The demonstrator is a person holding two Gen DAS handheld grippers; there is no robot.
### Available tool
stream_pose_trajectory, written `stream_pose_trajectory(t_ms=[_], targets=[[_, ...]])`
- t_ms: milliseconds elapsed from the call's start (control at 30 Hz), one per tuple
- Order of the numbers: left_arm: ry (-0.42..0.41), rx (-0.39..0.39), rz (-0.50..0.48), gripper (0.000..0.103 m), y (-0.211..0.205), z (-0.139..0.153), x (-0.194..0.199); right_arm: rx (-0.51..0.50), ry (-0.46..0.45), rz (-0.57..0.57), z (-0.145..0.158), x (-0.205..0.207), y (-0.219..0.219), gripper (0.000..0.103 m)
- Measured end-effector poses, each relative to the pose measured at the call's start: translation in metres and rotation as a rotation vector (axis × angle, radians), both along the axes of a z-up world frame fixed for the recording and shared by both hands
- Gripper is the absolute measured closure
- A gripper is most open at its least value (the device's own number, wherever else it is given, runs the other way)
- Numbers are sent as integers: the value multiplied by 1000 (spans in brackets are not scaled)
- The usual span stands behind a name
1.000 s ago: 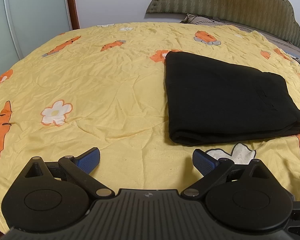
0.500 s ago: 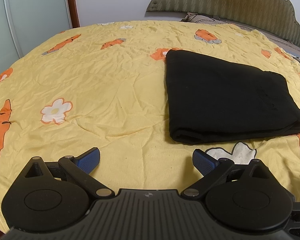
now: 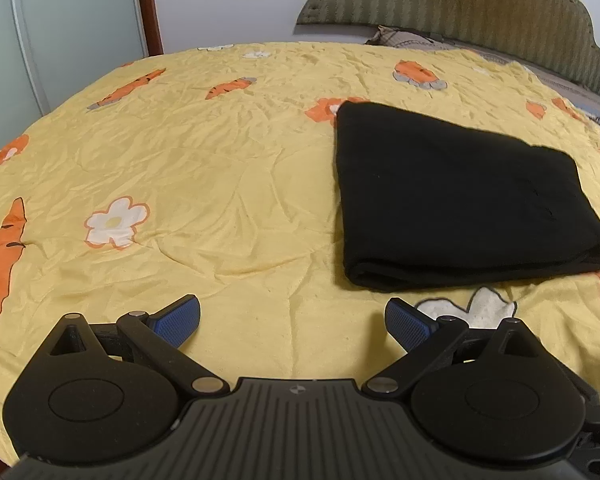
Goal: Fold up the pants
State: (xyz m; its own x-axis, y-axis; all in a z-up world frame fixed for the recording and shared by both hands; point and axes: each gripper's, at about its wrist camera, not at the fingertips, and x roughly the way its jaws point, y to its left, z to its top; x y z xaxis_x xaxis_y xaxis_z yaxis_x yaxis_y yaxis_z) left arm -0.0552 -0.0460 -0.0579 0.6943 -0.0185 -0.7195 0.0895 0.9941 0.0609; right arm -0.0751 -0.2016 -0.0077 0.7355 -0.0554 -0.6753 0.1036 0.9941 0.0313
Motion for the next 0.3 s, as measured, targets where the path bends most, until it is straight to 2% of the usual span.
stream_pose_trajectory(t_ms=[67,167,300], targets=[[-23,-18,18,3,7,6,1,-2,-23,15,5,2,-1,5],[-70,-33,98,2,34,20,5,-9,-78,85,11,6,0,5],[-89,-80,283,2,102,37,17,-20,-86,335,10,25,16,5]])
